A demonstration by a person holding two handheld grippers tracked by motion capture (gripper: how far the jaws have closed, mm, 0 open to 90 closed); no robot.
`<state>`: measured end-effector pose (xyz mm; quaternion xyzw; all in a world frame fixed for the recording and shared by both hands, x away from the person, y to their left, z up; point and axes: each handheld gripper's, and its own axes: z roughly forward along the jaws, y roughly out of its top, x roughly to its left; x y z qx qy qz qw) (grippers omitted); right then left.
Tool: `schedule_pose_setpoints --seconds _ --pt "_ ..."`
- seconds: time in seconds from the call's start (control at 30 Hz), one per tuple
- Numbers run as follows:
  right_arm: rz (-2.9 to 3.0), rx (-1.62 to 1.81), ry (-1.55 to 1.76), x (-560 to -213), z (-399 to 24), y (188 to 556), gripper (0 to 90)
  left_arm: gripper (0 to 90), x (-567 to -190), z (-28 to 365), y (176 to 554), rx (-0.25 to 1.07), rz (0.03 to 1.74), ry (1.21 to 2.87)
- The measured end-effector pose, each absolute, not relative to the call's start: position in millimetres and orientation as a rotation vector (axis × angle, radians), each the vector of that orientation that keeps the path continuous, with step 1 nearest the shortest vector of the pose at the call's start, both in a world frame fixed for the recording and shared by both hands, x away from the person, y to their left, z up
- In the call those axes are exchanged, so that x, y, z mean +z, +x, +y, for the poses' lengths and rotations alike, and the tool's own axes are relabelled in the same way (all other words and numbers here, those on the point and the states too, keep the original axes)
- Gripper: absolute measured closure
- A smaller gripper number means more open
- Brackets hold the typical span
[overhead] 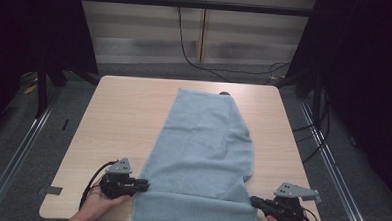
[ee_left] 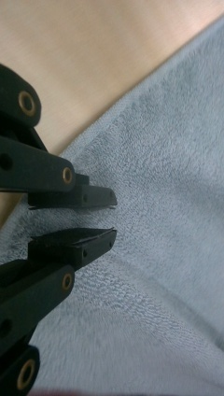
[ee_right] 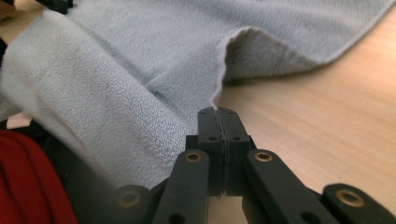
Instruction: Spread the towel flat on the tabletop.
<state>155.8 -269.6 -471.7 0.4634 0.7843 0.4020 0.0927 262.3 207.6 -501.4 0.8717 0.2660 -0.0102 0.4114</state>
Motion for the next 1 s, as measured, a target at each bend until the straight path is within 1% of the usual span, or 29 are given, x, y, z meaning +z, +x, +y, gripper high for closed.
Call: schedule_pose_setpoints --seconds 0.07,0.1,0.13,0.17,0.2,0.23,0.27,0.33,0.37,0.4,0.5,0.6,0.7,0.77,0.83,0.9,0.93,1.0 --pt "2.352 1.193 1.361 -471.4 -266.3 152.6 87.8 78.4 -500.1 212.1 251.2 -0.015 0.677 2.202" --pt "2.350 1.193 1.350 -470.3 -265.0 151.0 85.9 78.4 -499.4 218.0 242.9 -0.046 0.689 2.201" --pt "2.350 1.193 1.350 -470.3 -265.0 151.0 85.9 78.4 -499.4 218.0 242.9 -0.046 0.689 2.201" --pt "2.342 1.201 1.345 -466.5 -264.8 148.5 81.6 78.3 -499.7 222.2 240.2 -0.079 0.697 2.191" --pt "2.342 1.201 1.345 -466.5 -264.8 148.5 81.6 78.3 -500.2 226.7 238.6 -0.083 0.695 2.181" --pt "2.327 1.228 1.339 -464.3 -265.9 148.2 78.3 76.4 -499.6 230.5 238.0 -0.076 0.696 2.167" --pt "2.307 1.250 1.323 -460.8 -266.3 153.4 73.3 70.8 -497.0 235.6 243.6 -0.068 0.712 2.130" --pt "2.301 1.253 1.327 -460.1 -265.3 157.7 72.5 68.4 -495.8 237.3 250.3 -0.064 0.726 2.101" --pt "2.309 1.265 1.315 -461.9 -258.8 178.5 67.9 67.9 -492.7 235.5 266.6 -0.023 0.731 2.079" --pt "2.313 1.258 1.317 -463.2 -255.1 186.8 67.1 67.4 -492.7 235.5 266.6 -0.023 0.731 2.079" --pt "2.356 1.211 1.287 -470.4 -236.4 223.9 61.9 65.3 -486.9 217.3 306.0 0.035 0.762 2.064" --pt "2.380 1.162 1.261 -476.9 -220.5 263.4 59.7 63.6 -488.2 195.6 337.8 0.048 0.765 2.085" --pt "2.370 1.167 1.262 -481.0 -212.3 293.5 57.0 62.0 -495.4 181.3 357.8 0.067 0.785 2.091" --pt "2.356 1.152 1.268 -485.8 -207.5 313.0 56.2 61.8 -506.1 174.3 362.7 0.061 0.800 2.116" --pt "2.344 1.145 1.284 -491.0 -204.7 324.0 56.0 61.6 -508.7 174.6 360.1 0.074 0.781 2.102" --pt "2.356 1.127 1.300 -496.6 -201.5 327.6 55.9 63.7 -507.4 177.9 353.7 0.065 0.783 2.112" --pt "2.378 1.119 1.295 -500.1 -199.7 327.0 55.6 64.7 -506.6 182.3 344.4 0.086 0.762 2.135" --pt "2.386 1.112 1.288 -503.0 -197.8 324.8 55.0 66.9 -507.4 186.0 338.2 0.083 0.763 2.123"
